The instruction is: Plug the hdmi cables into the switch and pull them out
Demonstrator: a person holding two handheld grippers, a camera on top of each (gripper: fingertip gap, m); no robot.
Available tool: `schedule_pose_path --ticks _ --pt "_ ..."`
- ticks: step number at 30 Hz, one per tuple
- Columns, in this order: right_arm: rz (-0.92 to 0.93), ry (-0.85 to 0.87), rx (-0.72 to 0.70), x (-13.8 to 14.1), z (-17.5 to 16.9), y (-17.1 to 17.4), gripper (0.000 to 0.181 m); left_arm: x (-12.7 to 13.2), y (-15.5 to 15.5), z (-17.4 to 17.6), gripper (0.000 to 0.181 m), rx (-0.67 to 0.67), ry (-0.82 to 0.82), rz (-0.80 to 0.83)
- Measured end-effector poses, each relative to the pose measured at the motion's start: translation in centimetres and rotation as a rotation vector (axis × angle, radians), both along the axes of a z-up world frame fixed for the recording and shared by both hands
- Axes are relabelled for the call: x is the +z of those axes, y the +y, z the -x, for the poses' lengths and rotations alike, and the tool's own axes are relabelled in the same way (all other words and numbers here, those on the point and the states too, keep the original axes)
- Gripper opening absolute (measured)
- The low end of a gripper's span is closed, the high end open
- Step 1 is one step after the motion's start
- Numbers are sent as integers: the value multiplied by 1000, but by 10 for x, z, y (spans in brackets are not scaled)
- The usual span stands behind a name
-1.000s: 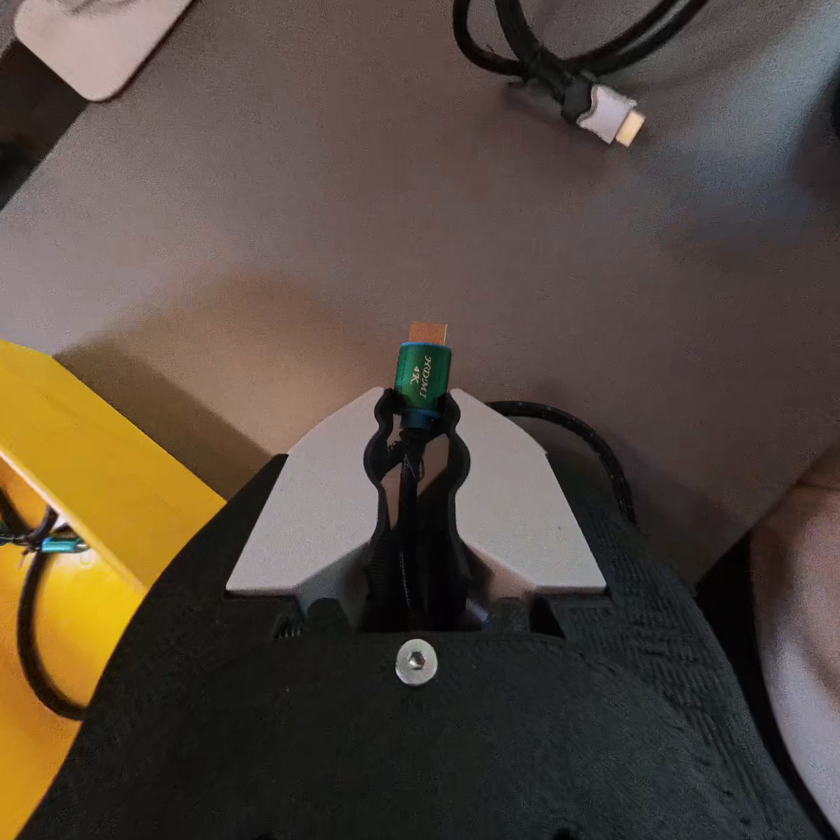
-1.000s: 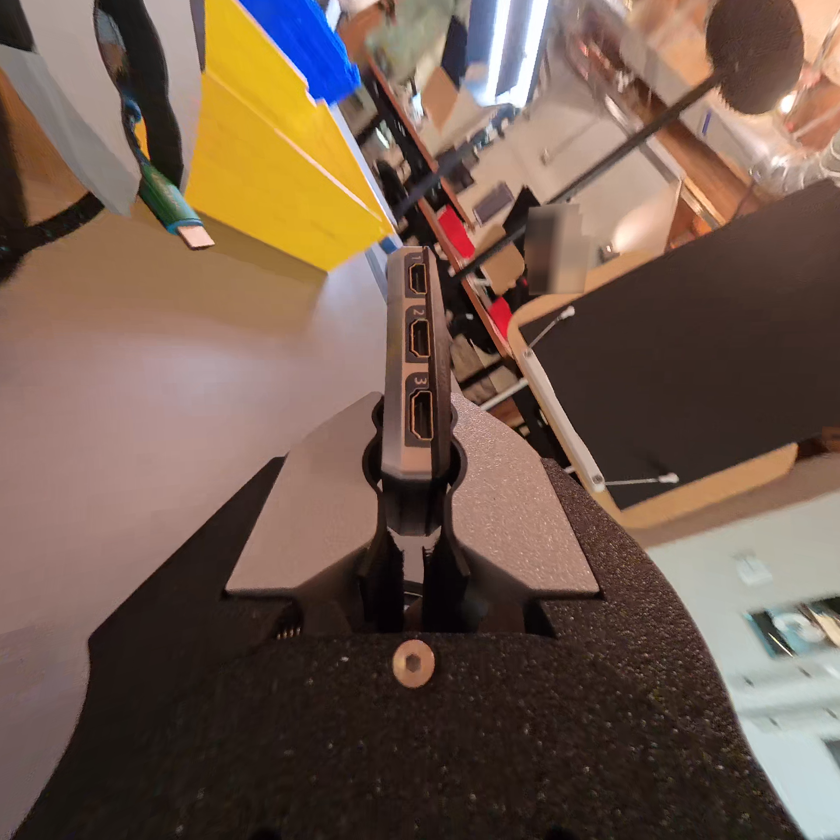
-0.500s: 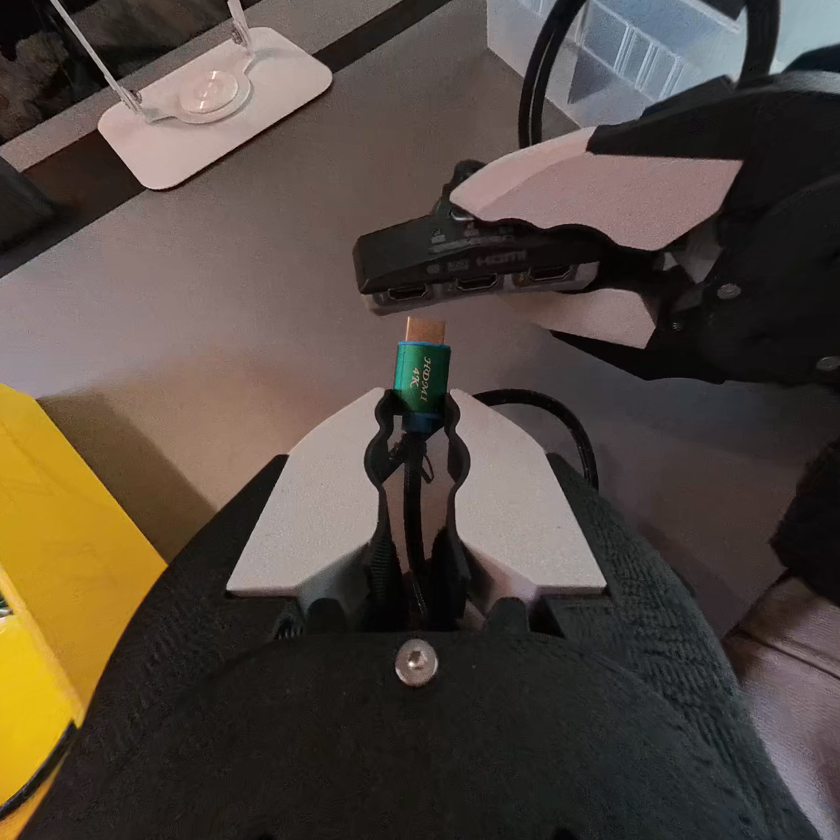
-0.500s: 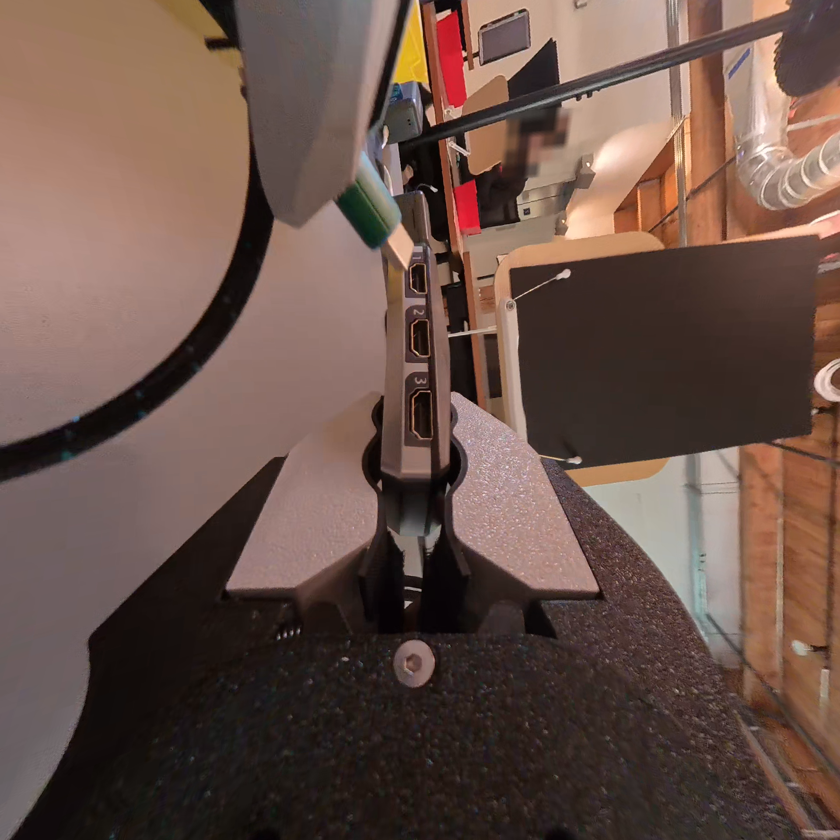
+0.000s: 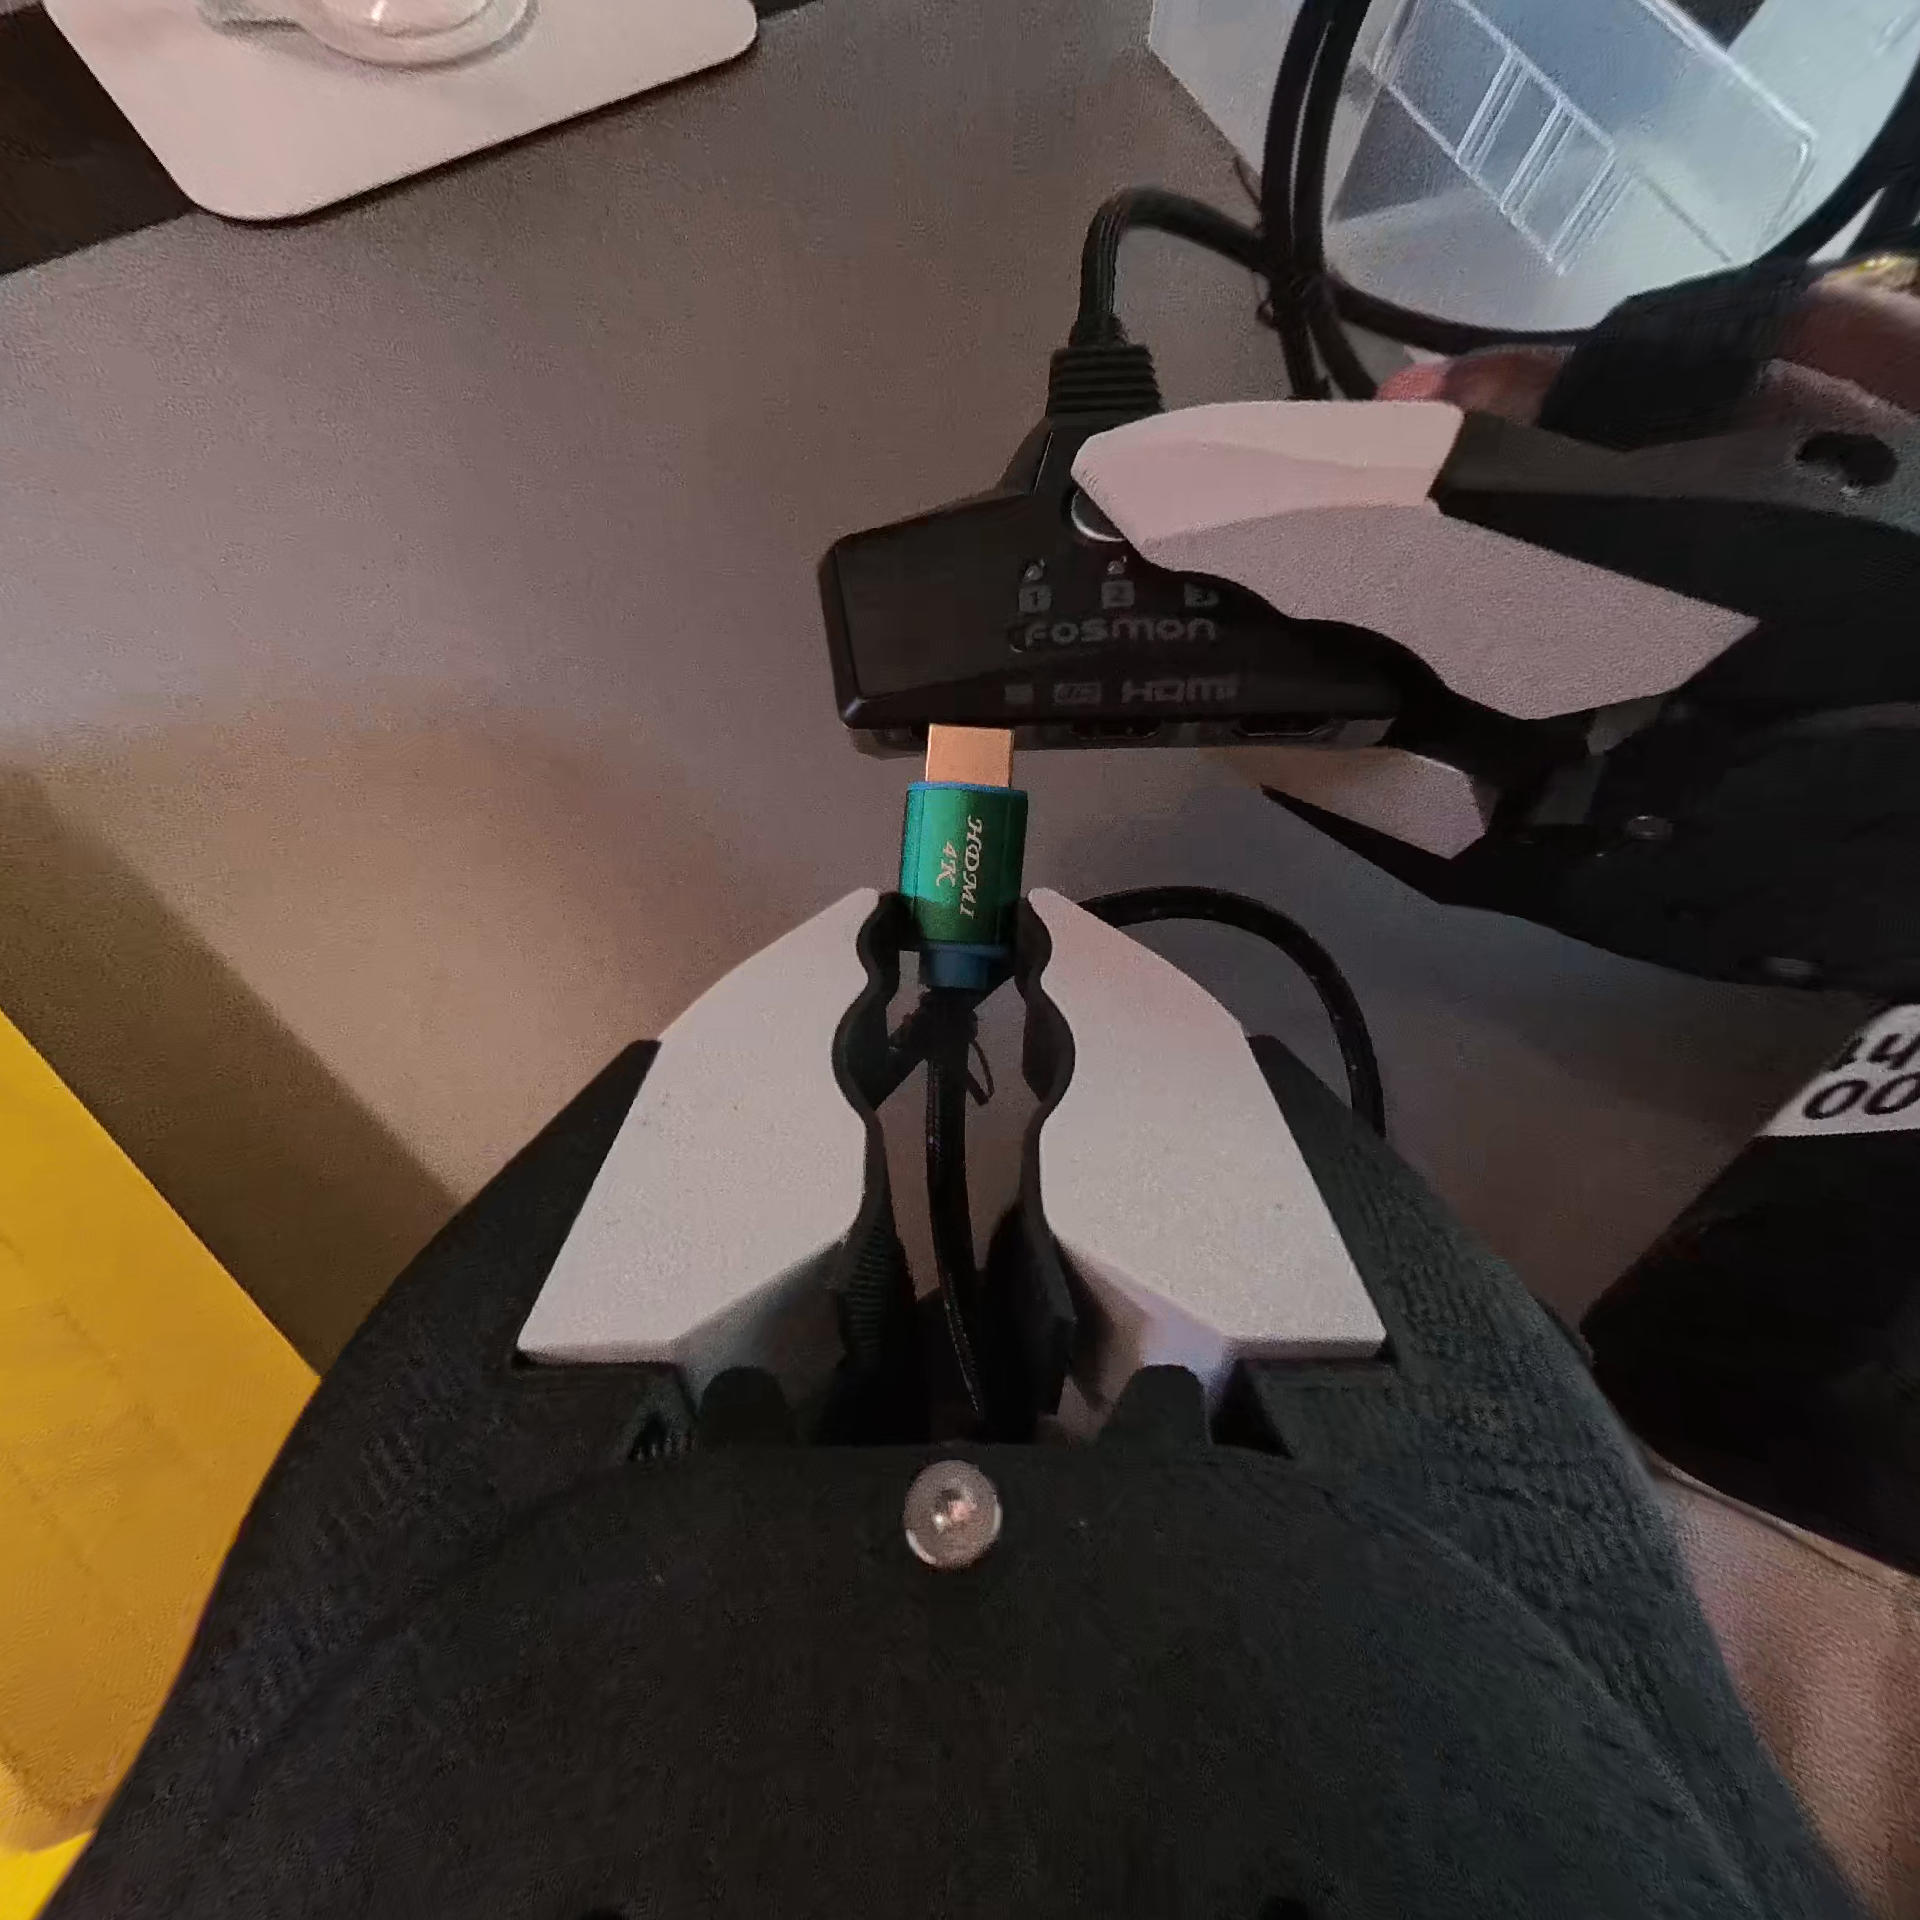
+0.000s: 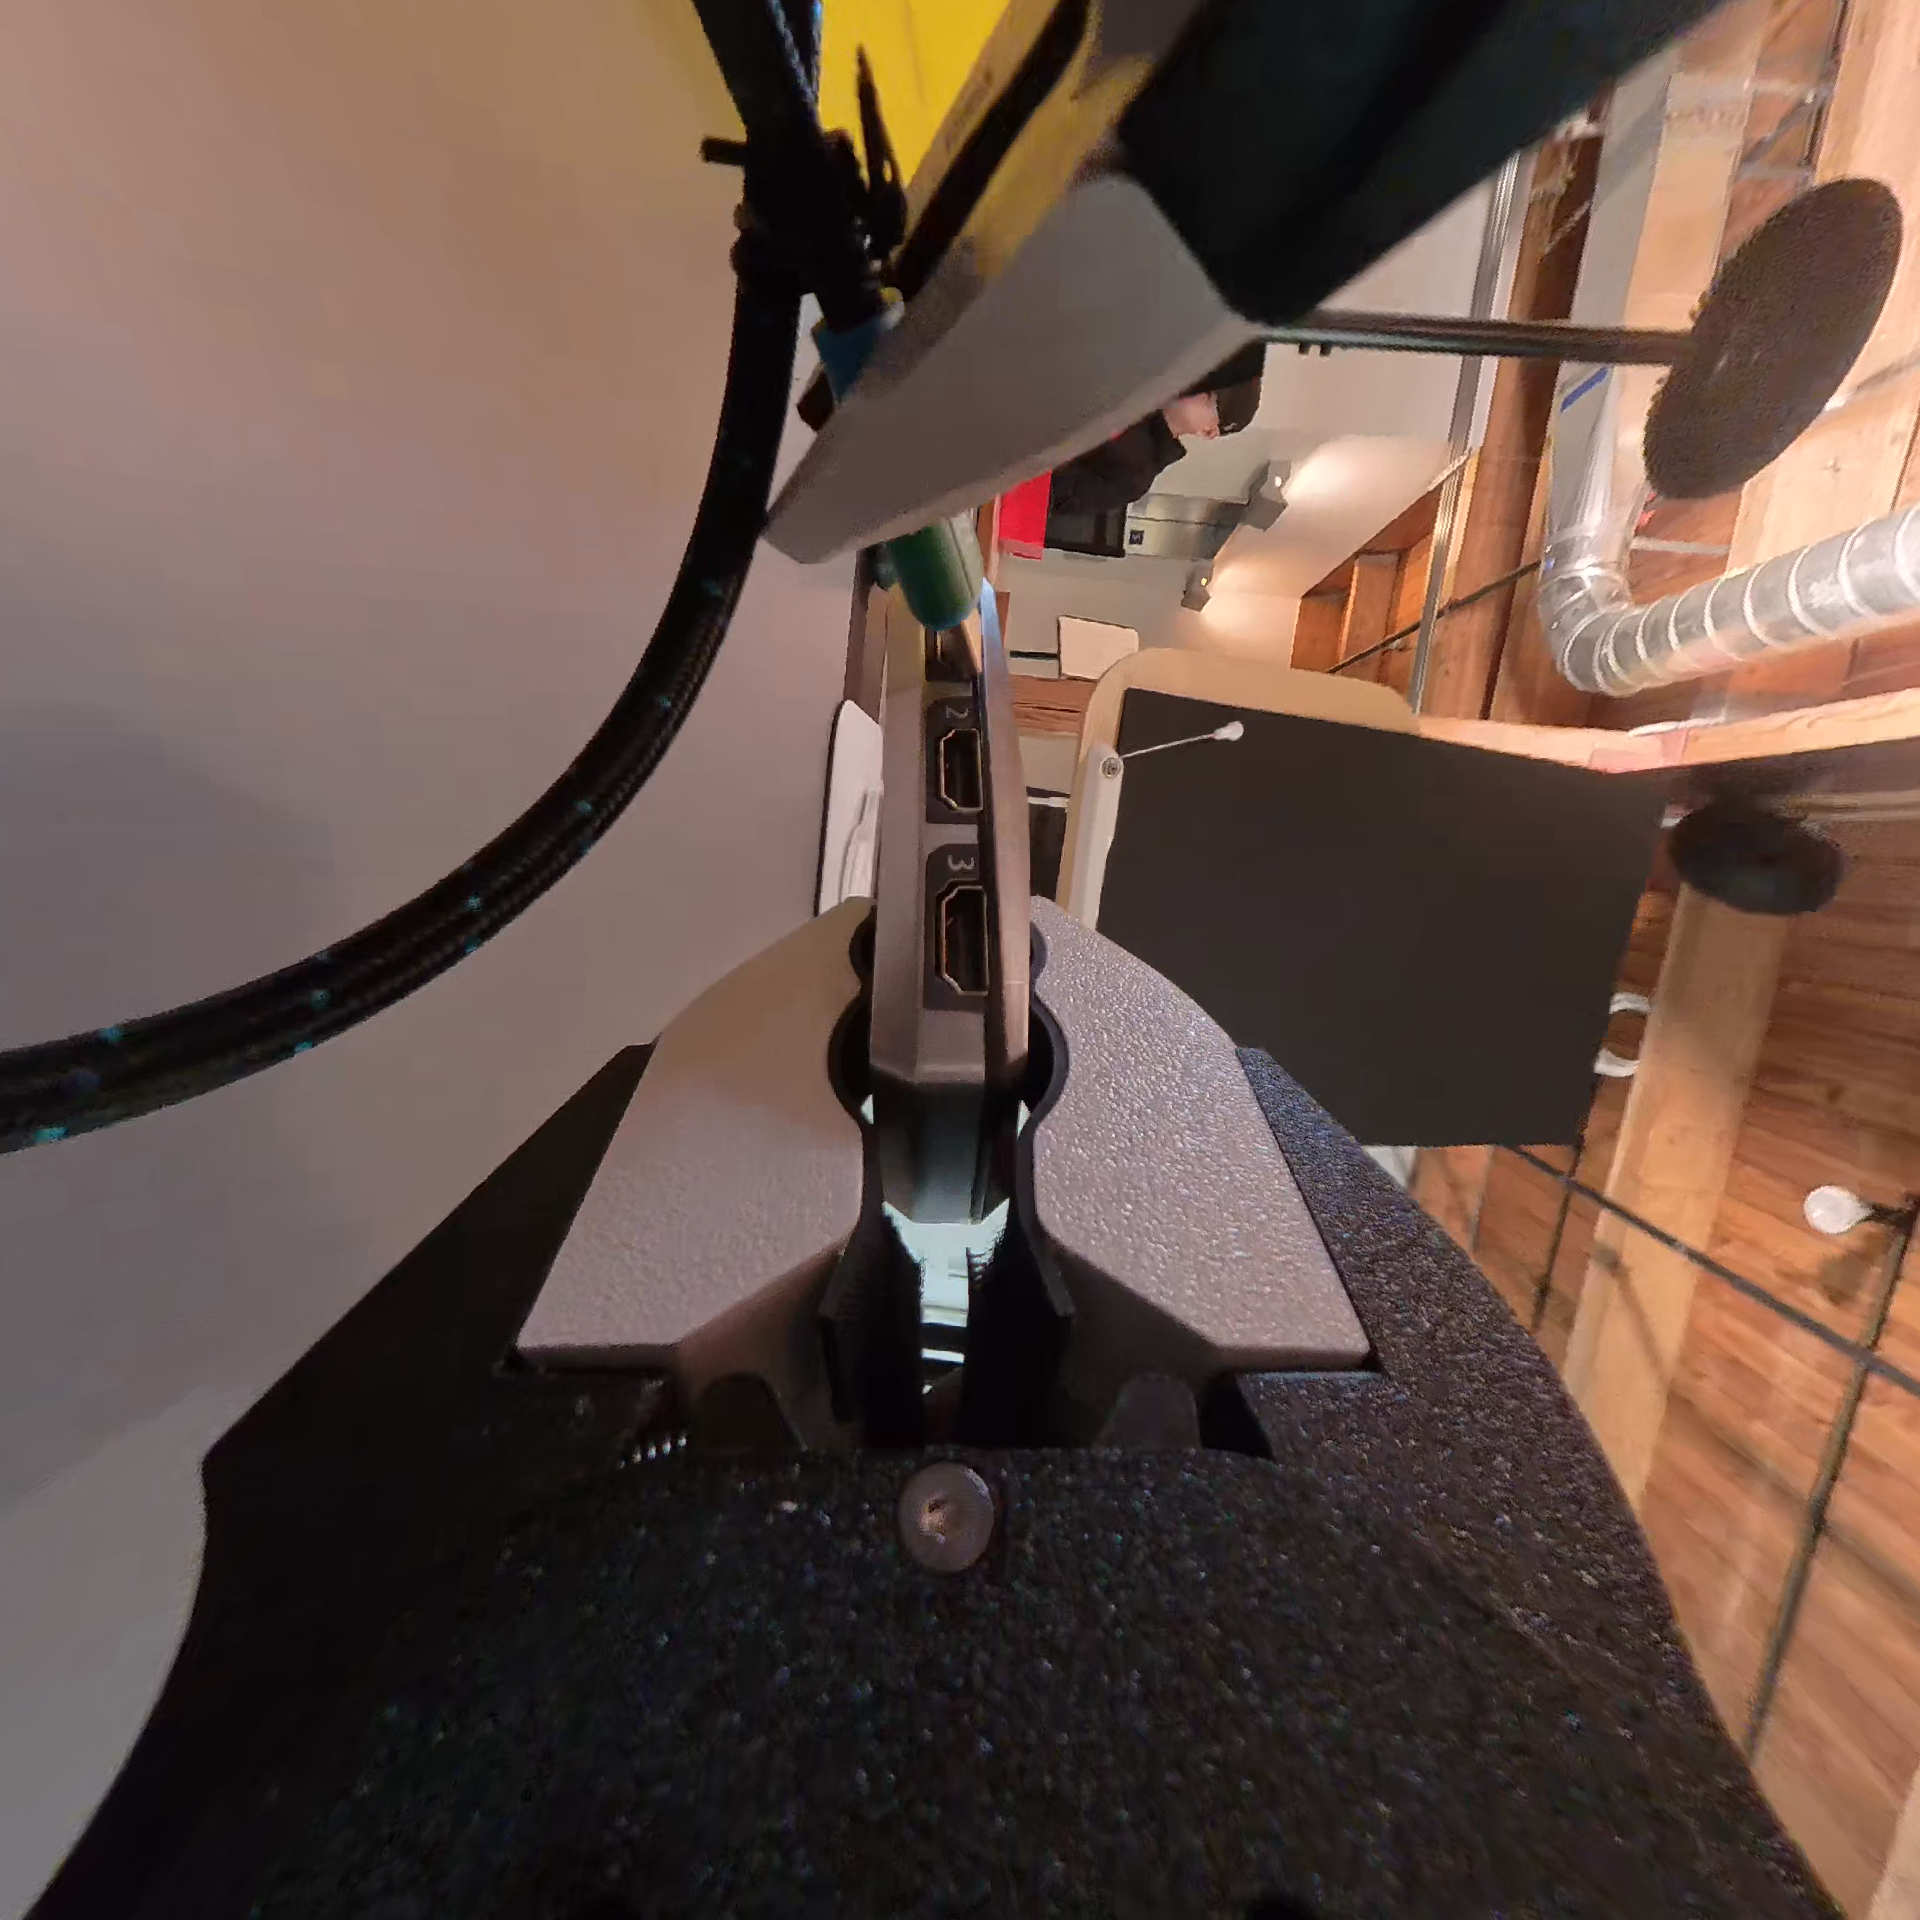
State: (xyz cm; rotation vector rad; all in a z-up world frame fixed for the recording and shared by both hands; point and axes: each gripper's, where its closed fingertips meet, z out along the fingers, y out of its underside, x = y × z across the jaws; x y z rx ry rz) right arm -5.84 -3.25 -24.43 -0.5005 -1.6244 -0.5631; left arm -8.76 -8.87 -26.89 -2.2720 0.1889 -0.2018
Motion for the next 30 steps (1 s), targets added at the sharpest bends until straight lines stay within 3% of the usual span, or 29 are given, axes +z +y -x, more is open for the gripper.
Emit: schedule_pose_path --ticks 7,16,21,24,30 --pt "-125 -111 81 -18 9 -4 22 -24 0 11 21 13 35 152" --pt "-46 -99 197 -34 4 -7 21 -39 -2 4 21 -88 2 222" --pt "-28 -130 262 -41 1 -14 20 -44 4 2 20 -104 37 167" --pt "-4 -137 355 -44 2 -34 21 -44 10 8 21 -119 104 115" --pt "66 -58 431 -36 1 -43 22 -34 7 7 21 -280 112 74"
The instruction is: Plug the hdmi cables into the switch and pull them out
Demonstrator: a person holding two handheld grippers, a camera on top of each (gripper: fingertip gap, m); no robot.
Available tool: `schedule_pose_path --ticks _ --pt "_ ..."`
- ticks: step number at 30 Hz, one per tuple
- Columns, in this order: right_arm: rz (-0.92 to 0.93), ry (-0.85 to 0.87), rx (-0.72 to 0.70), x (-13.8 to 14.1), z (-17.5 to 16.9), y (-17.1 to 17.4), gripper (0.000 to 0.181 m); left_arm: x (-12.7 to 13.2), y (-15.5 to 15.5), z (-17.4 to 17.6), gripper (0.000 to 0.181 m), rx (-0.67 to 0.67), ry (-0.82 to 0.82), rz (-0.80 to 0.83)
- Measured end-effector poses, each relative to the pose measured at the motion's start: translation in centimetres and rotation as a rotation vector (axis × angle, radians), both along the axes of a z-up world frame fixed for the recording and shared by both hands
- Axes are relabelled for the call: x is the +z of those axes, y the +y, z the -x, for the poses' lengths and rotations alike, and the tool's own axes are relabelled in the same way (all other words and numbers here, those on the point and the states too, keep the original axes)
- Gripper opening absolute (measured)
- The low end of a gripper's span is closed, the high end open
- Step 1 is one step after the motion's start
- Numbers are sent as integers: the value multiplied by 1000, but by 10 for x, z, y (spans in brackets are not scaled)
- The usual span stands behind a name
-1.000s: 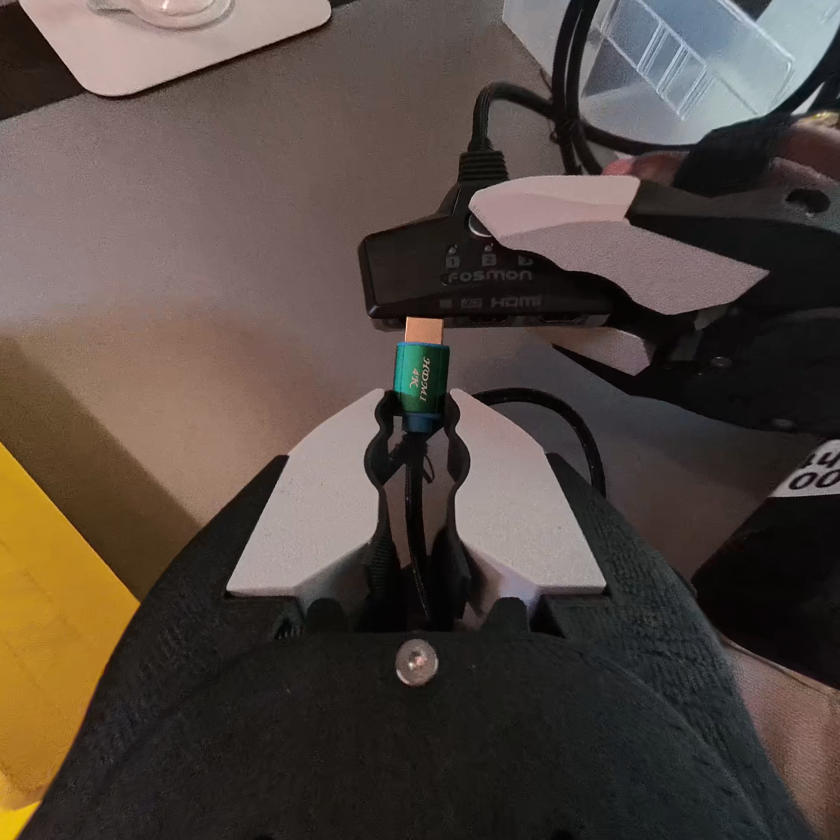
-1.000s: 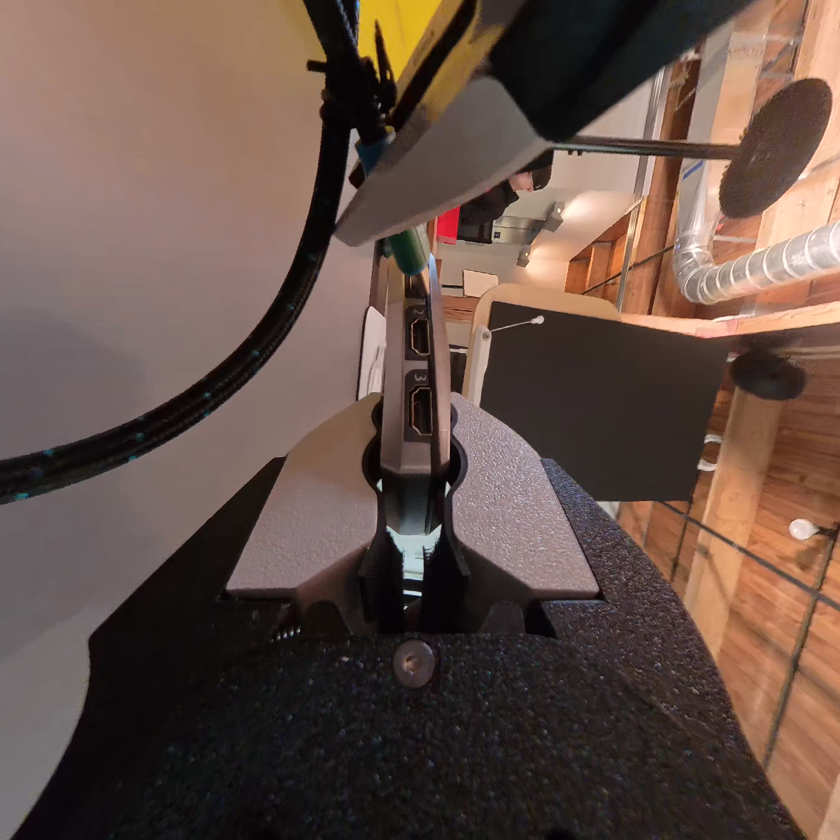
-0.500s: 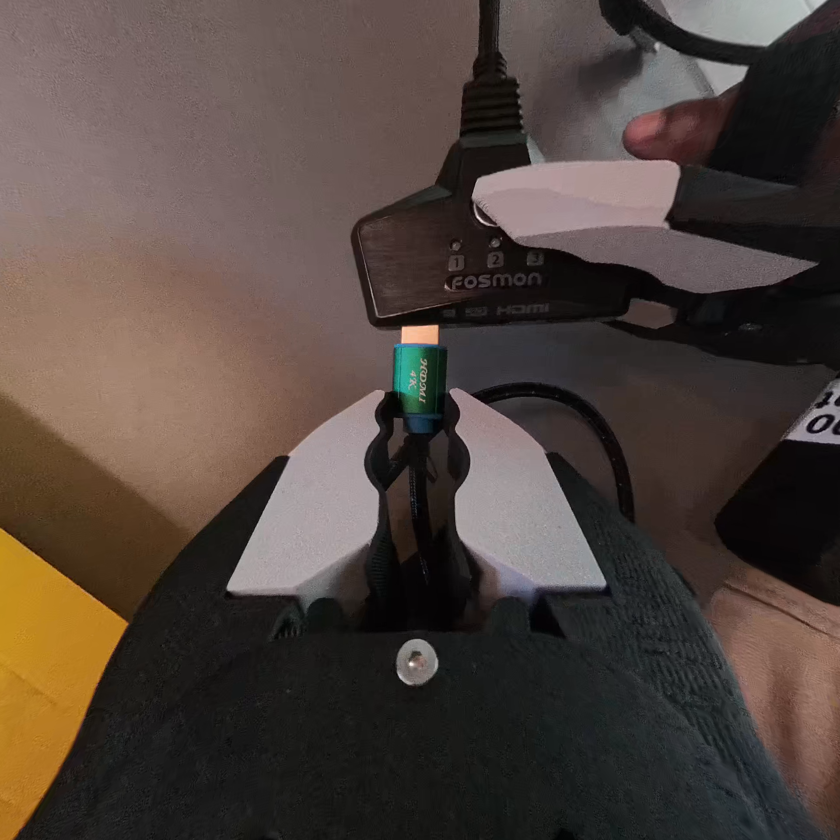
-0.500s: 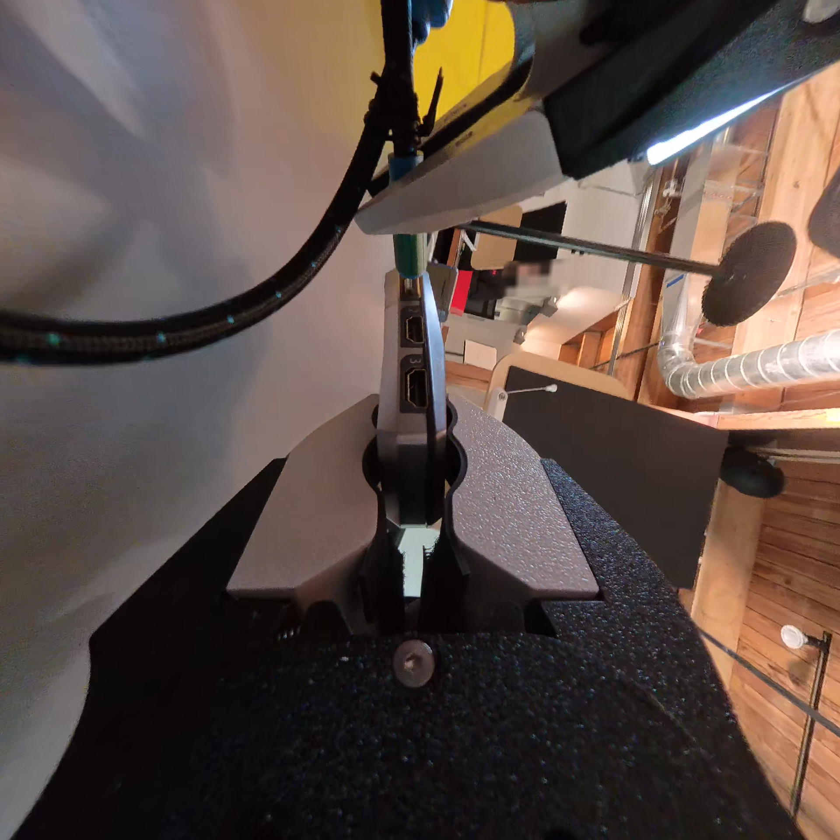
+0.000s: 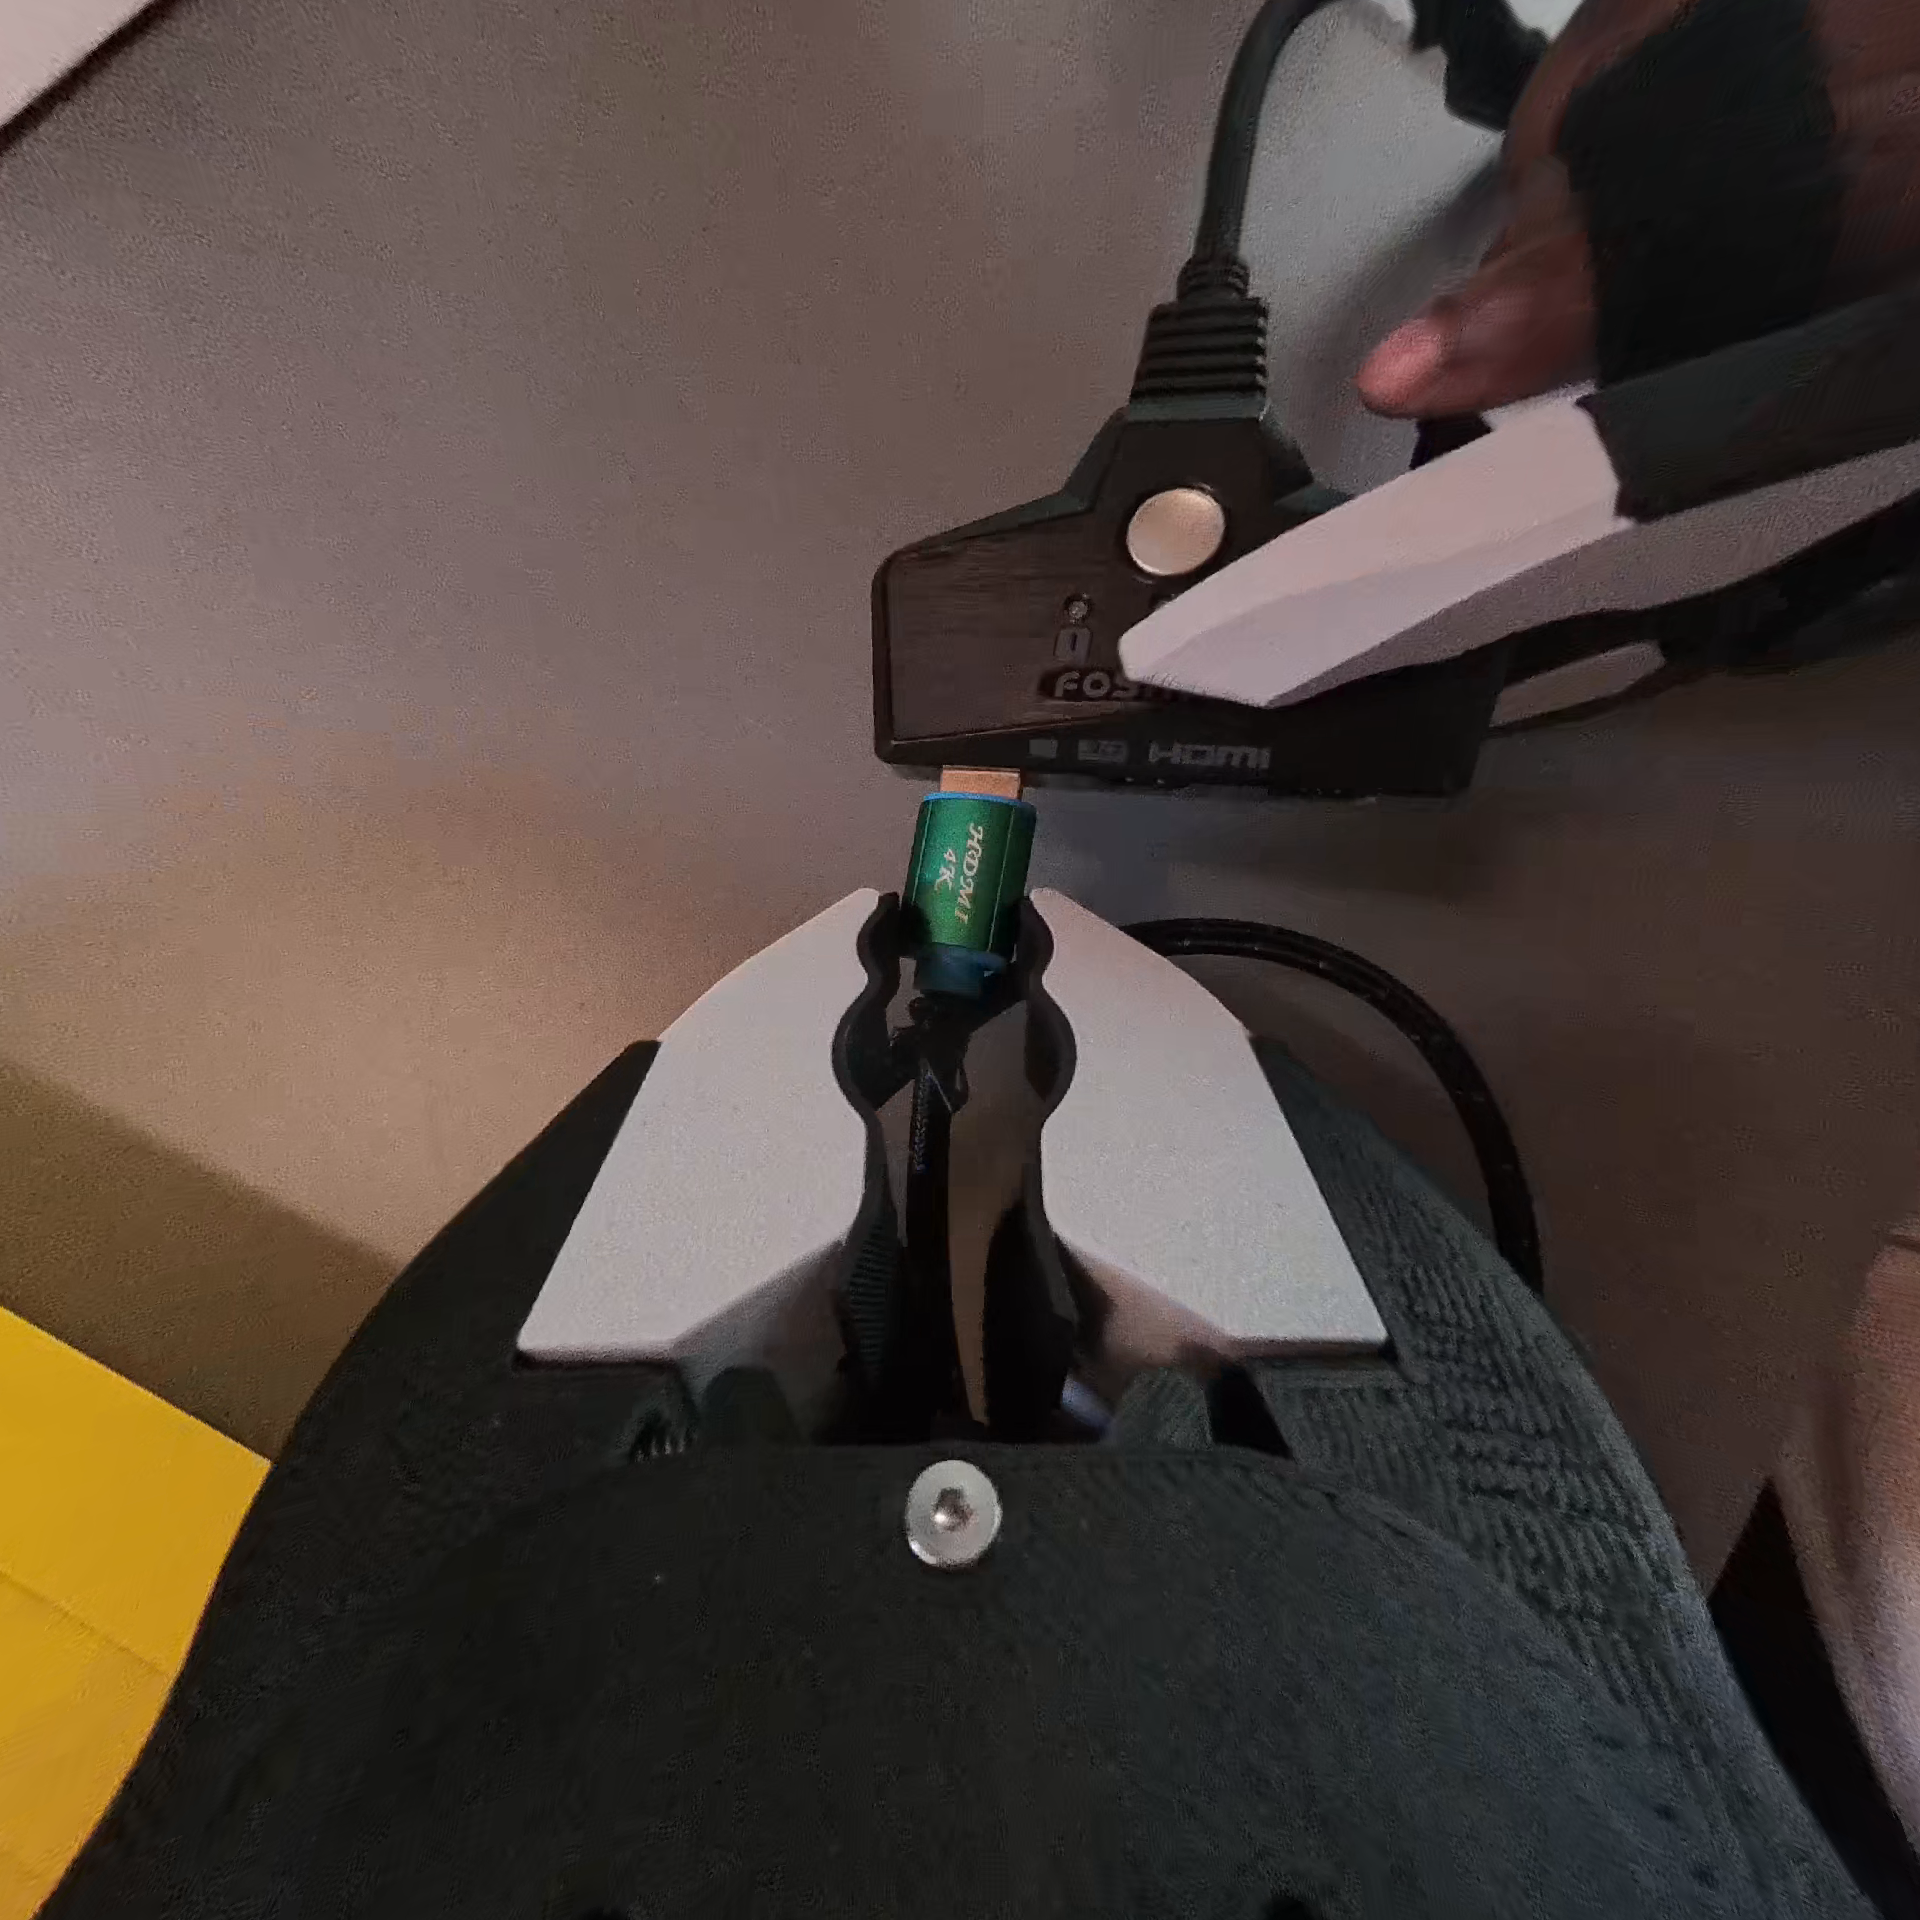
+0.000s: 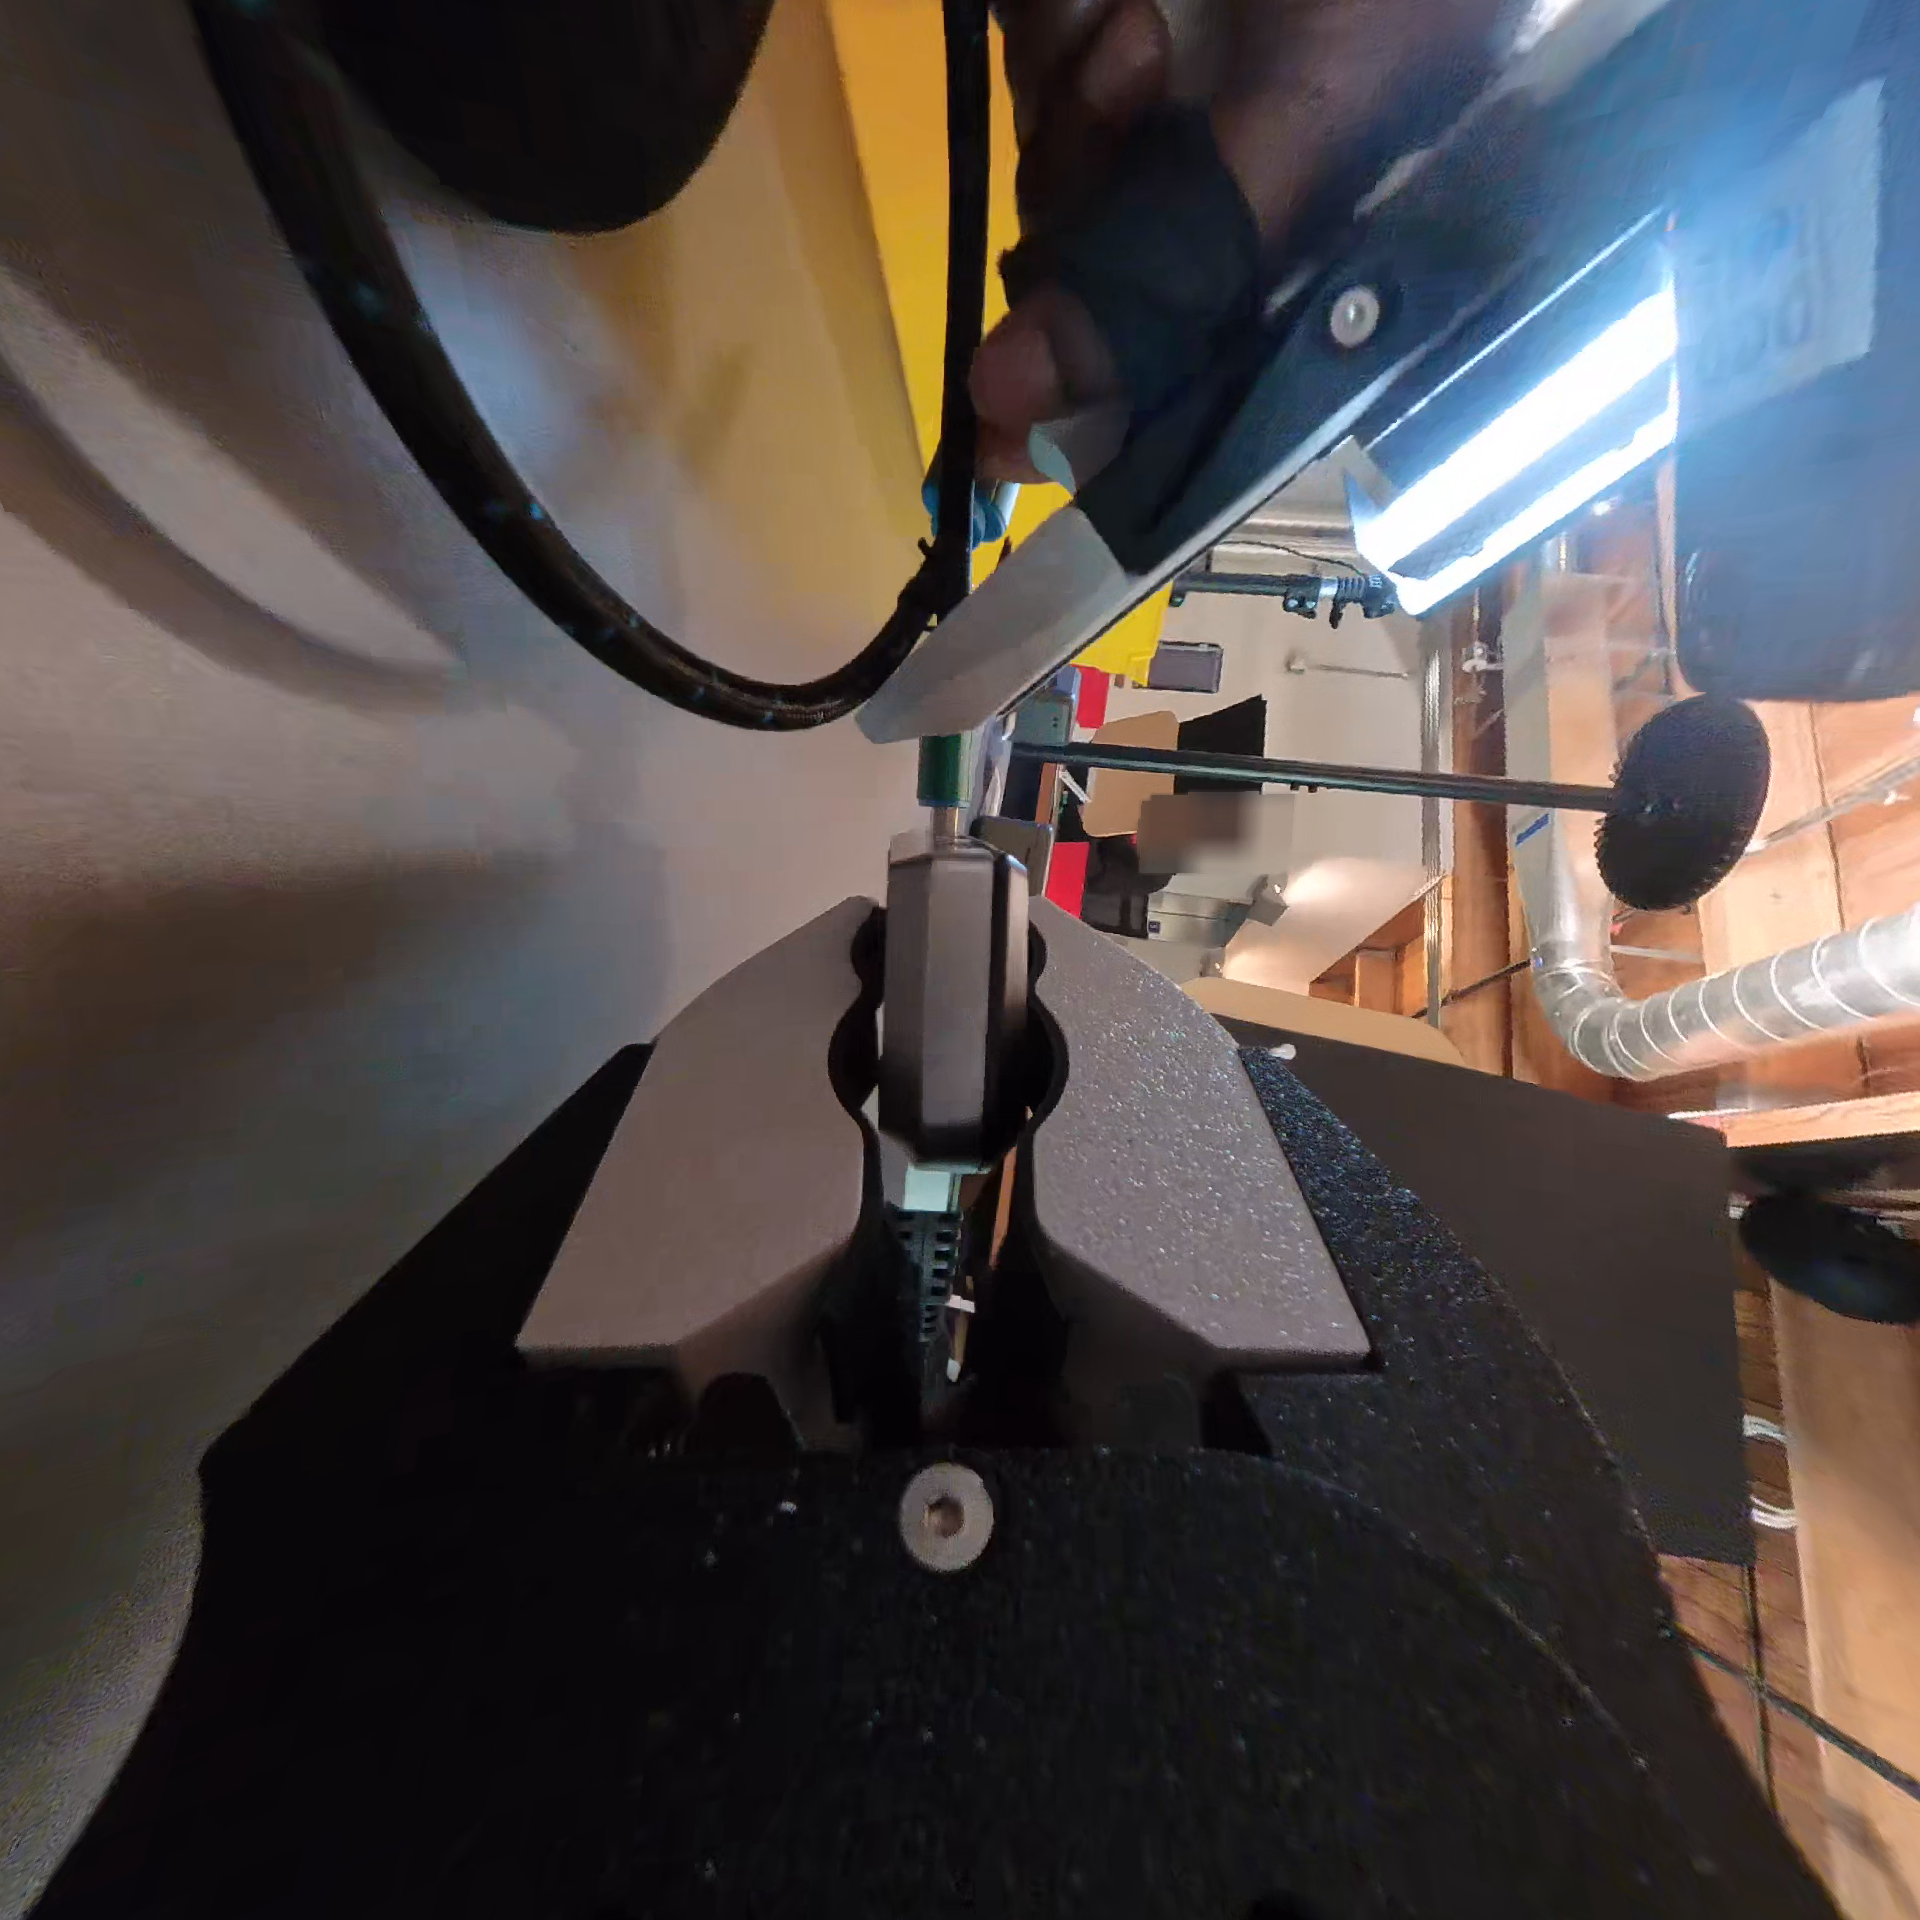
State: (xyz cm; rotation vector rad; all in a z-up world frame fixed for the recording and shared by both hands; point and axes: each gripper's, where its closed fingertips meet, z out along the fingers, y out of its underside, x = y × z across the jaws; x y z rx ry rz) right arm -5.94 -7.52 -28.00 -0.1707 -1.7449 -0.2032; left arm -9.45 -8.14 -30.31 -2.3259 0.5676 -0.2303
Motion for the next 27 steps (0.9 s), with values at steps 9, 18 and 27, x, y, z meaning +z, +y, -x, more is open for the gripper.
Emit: schedule_pose_path --ticks 9,18,27 --pt "105 -165 -154 -33 -5 40 37 -16 -13 -10 20 -42 -19 24" --pt "29 -104 -65 -25 -1 19 22 -21 -18 -8 20 -85 16 71" --pt "101 -98 28 -22 -2 7 21 -17 -19 -12 20 -133 -20 24"
